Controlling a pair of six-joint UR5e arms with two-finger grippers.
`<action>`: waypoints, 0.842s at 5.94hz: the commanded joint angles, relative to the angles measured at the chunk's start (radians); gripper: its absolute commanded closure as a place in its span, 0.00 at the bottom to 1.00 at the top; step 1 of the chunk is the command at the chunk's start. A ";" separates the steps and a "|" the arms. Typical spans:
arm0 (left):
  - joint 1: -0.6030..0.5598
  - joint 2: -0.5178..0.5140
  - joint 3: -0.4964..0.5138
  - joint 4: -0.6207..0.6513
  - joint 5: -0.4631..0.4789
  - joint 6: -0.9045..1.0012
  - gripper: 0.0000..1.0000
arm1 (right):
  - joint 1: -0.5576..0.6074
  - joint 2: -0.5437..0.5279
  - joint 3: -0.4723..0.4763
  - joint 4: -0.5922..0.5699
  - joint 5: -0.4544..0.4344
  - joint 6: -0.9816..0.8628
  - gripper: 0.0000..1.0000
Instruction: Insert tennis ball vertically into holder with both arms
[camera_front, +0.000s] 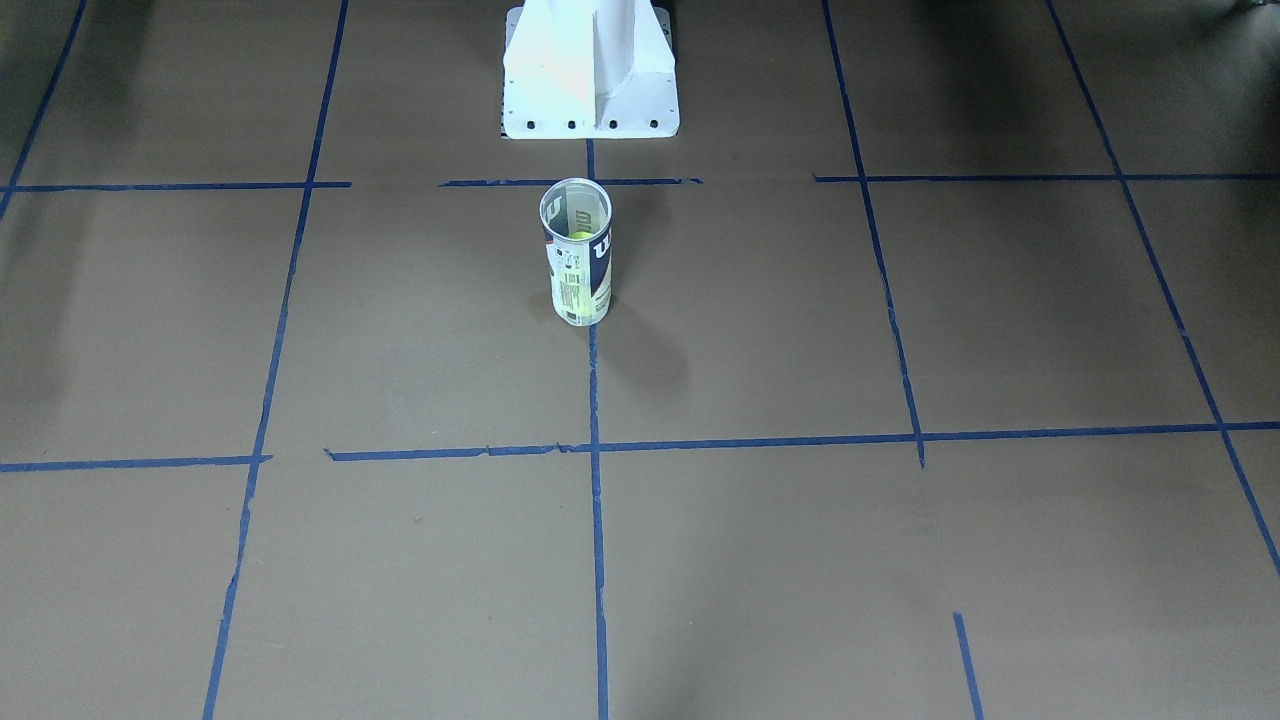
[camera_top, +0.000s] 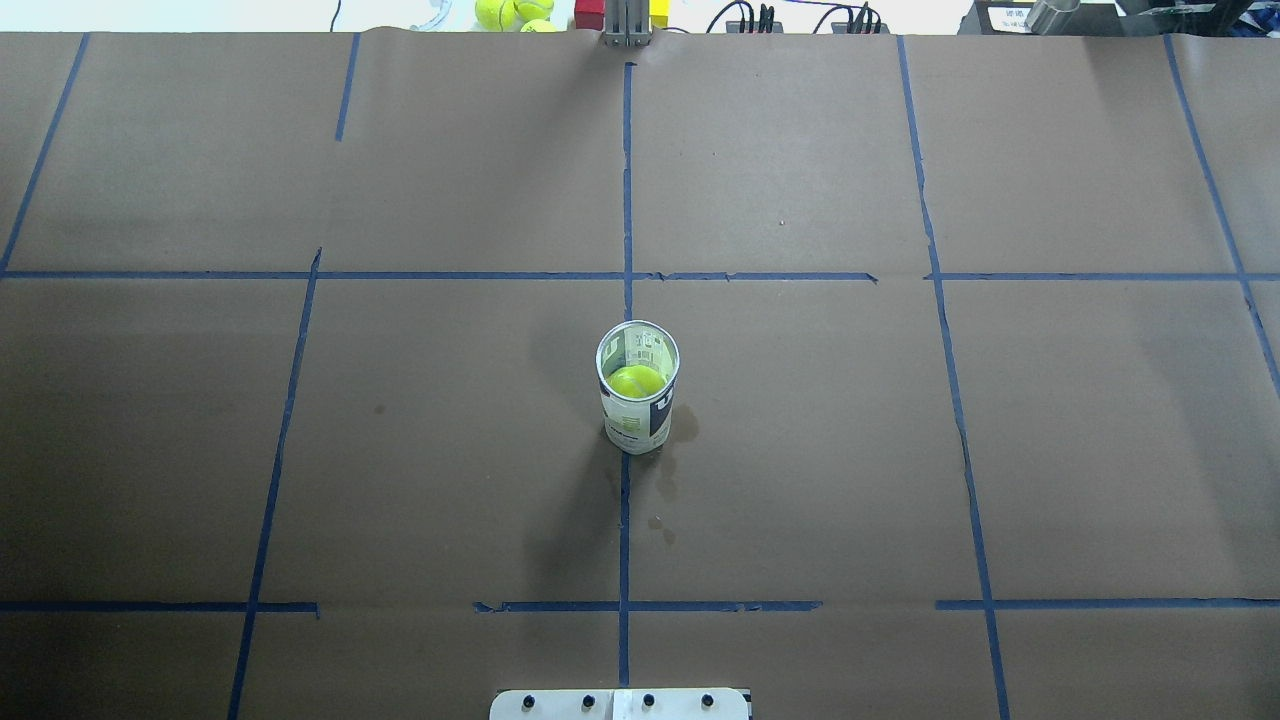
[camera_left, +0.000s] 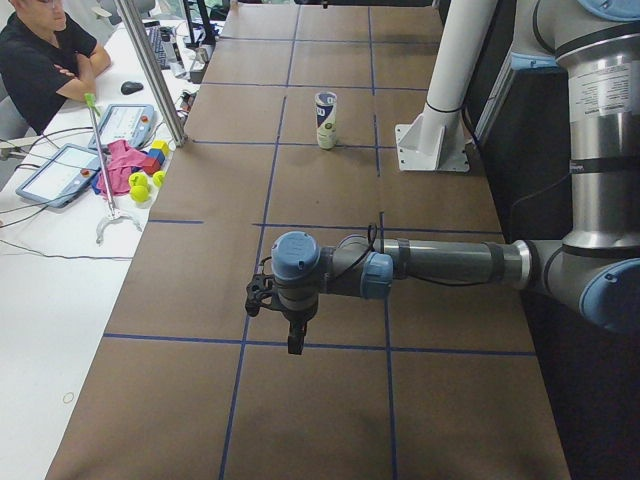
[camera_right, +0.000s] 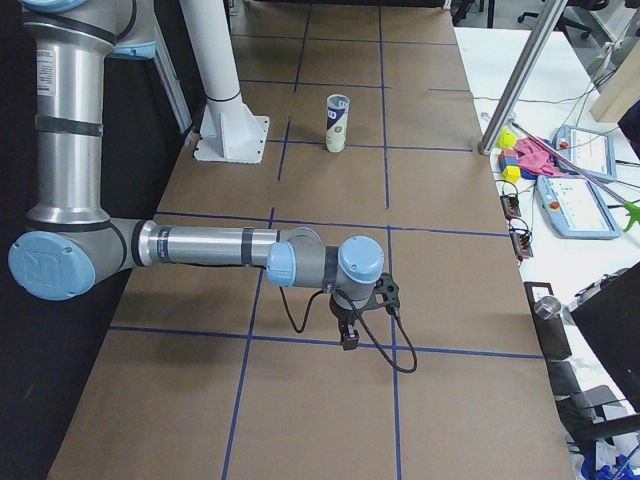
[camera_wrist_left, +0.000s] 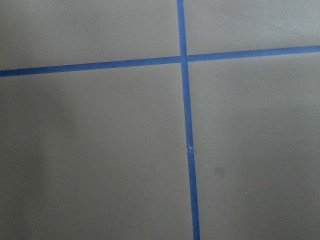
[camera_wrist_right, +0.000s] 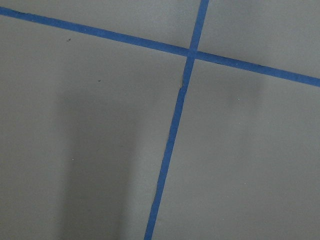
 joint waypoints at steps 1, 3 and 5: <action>0.010 0.001 -0.008 0.027 -0.008 -0.004 0.00 | -0.002 0.002 -0.004 -0.001 0.004 0.000 0.00; 0.007 -0.001 -0.006 0.032 -0.058 -0.010 0.00 | -0.001 0.013 0.026 -0.013 0.008 0.000 0.00; -0.005 0.014 -0.015 0.021 -0.100 -0.004 0.00 | -0.004 0.034 0.020 -0.027 0.030 0.000 0.00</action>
